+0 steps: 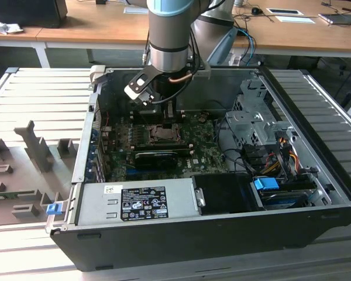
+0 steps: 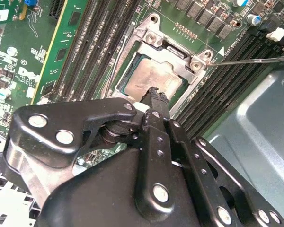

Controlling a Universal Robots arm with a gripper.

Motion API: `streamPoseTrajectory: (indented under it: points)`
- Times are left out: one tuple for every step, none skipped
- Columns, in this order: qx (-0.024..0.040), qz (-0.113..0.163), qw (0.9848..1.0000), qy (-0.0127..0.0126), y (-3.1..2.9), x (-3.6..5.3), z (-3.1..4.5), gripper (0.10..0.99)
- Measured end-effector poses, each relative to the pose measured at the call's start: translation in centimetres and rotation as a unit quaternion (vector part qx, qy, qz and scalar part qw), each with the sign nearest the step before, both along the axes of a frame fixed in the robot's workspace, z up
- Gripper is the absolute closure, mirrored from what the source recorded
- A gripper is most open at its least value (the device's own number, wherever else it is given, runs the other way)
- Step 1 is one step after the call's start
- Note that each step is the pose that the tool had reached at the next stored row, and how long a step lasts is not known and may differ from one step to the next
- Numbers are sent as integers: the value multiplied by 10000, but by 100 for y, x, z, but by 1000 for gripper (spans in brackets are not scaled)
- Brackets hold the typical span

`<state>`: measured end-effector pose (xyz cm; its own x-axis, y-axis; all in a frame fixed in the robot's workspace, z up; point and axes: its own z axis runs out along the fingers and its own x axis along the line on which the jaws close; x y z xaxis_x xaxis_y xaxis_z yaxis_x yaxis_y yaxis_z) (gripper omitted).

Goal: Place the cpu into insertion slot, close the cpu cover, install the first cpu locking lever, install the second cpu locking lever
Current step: 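Install the first cpu locking lever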

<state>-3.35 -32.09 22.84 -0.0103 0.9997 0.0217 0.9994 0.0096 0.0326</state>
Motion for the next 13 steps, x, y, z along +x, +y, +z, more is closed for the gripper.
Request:
streamPoseTrajectory:
  points:
    - [0,0,10000,0,0,0,7,980]
    - [0,0,10000,0,0,0,16,980]
    - [0,0,10000,0,0,0,25,980]
    - [0,0,10000,0,0,0,36,980]
    - [0,0,10000,0,0,0,43,980]
    - [0,0,10000,0,0,0,57,980]
    - [0,0,10000,0,0,0,64,980]
    - [0,0,10000,0,0,0,74,980]
    - [0,0,10000,0,0,0,101,980]
    - [0,0,10000,1,0,1,114,980]
    - [0,0,10000,1,0,1,128,980]
    - [0,0,10000,1,0,1,163,980]
    - [0,0,10000,1,0,1,198,980]
